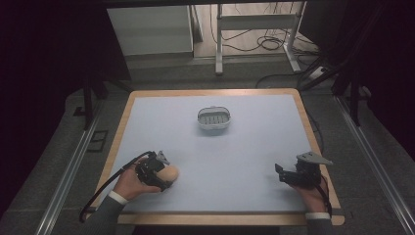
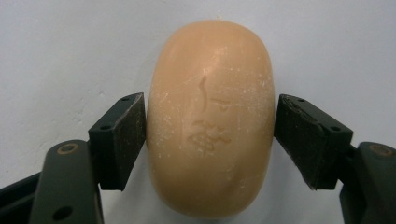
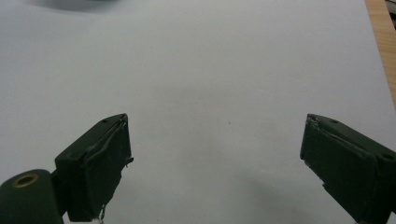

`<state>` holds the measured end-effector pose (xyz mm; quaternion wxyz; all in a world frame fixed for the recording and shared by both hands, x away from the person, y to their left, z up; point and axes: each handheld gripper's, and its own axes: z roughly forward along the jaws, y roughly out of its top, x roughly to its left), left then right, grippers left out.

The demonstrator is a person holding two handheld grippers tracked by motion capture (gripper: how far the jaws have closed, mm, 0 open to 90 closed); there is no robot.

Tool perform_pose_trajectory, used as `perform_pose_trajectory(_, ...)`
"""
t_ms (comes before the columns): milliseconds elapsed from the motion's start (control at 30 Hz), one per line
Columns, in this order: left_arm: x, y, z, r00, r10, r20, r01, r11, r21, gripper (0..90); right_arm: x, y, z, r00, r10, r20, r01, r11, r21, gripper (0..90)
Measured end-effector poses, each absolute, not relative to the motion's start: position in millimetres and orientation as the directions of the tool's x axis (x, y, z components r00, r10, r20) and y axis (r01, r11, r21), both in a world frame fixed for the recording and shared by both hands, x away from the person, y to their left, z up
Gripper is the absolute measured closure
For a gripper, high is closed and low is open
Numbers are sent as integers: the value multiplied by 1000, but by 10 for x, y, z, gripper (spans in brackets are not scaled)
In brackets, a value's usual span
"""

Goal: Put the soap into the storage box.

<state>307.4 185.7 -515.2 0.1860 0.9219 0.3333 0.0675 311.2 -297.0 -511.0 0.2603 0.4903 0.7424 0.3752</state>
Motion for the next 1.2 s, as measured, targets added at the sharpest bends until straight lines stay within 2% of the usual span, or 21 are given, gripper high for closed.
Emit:
perform_pose_trajectory(300,3062,1853,-5161,767,641,16,587,-711,387,322,3112,-2977,-5109,-380,925,-18,533,235,813,85)
perform_pose_trajectory(1200,3151,1910,-5034,758,652,16,588,-694,416,328,3114,-2997,-5101,-374,927,-19,532,232,814,84)
